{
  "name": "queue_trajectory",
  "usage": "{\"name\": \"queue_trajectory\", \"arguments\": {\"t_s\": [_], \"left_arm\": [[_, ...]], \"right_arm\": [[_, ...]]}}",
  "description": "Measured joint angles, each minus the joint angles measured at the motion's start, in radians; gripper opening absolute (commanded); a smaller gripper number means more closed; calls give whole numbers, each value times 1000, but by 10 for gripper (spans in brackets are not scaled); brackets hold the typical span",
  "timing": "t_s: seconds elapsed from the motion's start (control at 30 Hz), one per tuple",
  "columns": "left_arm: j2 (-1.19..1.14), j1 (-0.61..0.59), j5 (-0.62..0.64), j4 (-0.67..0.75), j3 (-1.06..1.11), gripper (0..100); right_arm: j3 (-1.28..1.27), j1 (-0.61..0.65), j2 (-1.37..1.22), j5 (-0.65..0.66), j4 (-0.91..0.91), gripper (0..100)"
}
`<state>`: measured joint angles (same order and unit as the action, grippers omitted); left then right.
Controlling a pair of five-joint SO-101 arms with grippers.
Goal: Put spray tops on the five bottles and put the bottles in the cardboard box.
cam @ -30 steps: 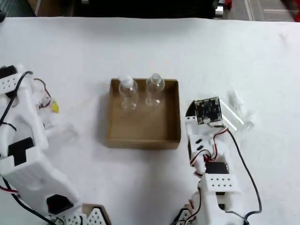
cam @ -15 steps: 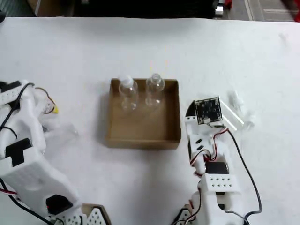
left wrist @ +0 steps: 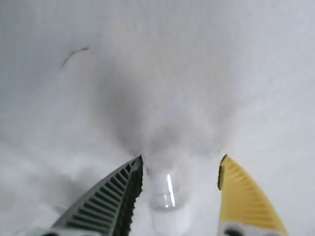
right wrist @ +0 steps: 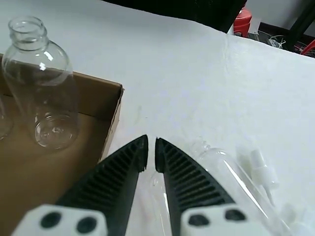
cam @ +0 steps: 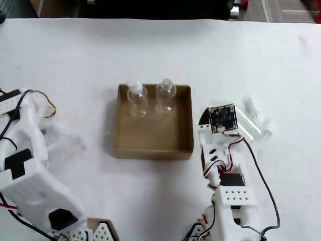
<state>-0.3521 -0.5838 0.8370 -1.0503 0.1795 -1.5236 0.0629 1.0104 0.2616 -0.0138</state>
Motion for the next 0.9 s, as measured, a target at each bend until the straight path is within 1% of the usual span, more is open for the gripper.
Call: {"name": "queue_trajectory", "arguments": {"t_s": [0.17, 0.27, 0.5, 0.57, 0.7, 0.77, 0.83, 0.9], "left_arm": [[0, 18, -14, -103, 0, 234], [0, 43, -14, -103, 0, 234], [0, 43, 20, -100, 0, 230], [0, 43, 20, -100, 0, 199], [0, 43, 44, -100, 0, 89], [-3, 43, 44, -100, 0, 50], [-25, 43, 44, -92, -3, 22], [-44, 49, 14, -89, -14, 24]], "right_arm": [[0, 0, 0, 0, 0, 18], [0, 0, 0, 0, 0, 18], [0, 0, 0, 0, 0, 18], [0, 0, 0, 0, 0, 18], [0, 0, 0, 0, 0, 18], [0, 0, 0, 0, 0, 18], [0, 0, 0, 0, 0, 18], [0, 0, 0, 0, 0, 18]]}}
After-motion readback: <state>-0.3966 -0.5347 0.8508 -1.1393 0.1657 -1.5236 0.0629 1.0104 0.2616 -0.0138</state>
